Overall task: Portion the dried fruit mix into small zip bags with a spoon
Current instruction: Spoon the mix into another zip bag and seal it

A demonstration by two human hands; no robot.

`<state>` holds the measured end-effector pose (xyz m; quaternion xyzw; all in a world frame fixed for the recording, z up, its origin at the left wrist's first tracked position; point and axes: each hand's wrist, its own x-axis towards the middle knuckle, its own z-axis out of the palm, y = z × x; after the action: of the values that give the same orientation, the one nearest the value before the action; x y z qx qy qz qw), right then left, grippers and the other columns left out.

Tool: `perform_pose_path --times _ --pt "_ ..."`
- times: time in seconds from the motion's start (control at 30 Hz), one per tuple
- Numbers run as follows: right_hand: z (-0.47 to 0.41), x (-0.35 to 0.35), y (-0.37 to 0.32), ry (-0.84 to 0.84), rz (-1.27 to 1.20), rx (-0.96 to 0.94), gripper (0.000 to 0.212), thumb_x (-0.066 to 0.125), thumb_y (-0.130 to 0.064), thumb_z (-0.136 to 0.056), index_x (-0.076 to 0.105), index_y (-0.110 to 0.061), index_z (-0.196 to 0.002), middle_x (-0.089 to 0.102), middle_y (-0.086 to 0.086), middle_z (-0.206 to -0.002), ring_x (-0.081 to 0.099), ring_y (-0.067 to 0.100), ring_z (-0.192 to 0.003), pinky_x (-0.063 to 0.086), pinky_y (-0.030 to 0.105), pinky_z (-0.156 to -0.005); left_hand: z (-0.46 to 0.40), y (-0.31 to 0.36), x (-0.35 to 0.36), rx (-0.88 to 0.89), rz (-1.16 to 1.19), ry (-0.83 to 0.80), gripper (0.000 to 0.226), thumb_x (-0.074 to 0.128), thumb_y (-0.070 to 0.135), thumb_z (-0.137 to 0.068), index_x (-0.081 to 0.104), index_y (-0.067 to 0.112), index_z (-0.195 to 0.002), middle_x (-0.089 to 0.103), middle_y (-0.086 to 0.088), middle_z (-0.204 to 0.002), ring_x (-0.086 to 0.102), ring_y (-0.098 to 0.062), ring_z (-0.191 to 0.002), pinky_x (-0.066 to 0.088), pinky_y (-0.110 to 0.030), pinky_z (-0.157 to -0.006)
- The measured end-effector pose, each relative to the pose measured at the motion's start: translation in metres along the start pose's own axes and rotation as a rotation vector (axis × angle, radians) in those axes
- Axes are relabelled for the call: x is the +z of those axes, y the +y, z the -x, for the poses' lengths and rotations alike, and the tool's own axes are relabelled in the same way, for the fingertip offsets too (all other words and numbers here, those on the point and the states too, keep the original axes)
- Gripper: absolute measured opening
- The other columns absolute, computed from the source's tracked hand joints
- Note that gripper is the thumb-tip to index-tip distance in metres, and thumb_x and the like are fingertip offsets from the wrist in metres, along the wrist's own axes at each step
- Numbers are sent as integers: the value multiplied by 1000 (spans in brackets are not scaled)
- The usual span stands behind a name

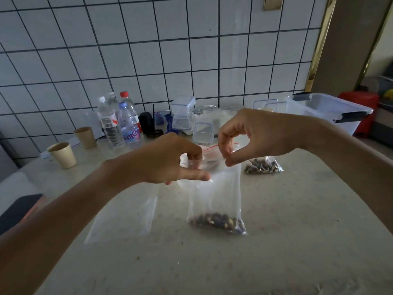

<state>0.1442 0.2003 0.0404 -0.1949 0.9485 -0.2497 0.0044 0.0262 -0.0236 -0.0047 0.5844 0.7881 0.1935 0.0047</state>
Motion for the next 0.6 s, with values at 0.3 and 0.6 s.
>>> perform_pose_path --times 0.3,0.6 --pt "0 -6 6 -60 237 169 30 84 -19 -85 65 -30 -104 67 -9 -91 62 3 -87 54 32 -85 -1 -6 -7 34 108 -53 27 74 58 -81 63 34 -83 70 19 -86 66 -12 -47 57 -25 -52" --pt "-15 16 -14 -129 122 119 8 77 -44 -89 77 -37 -88 76 -18 -91 68 -4 -90 55 30 -96 -10 8 1 83 70 -8 34 90 34 -78 58 45 -83 67 29 -88 64 6 -58 44 -4 -55"
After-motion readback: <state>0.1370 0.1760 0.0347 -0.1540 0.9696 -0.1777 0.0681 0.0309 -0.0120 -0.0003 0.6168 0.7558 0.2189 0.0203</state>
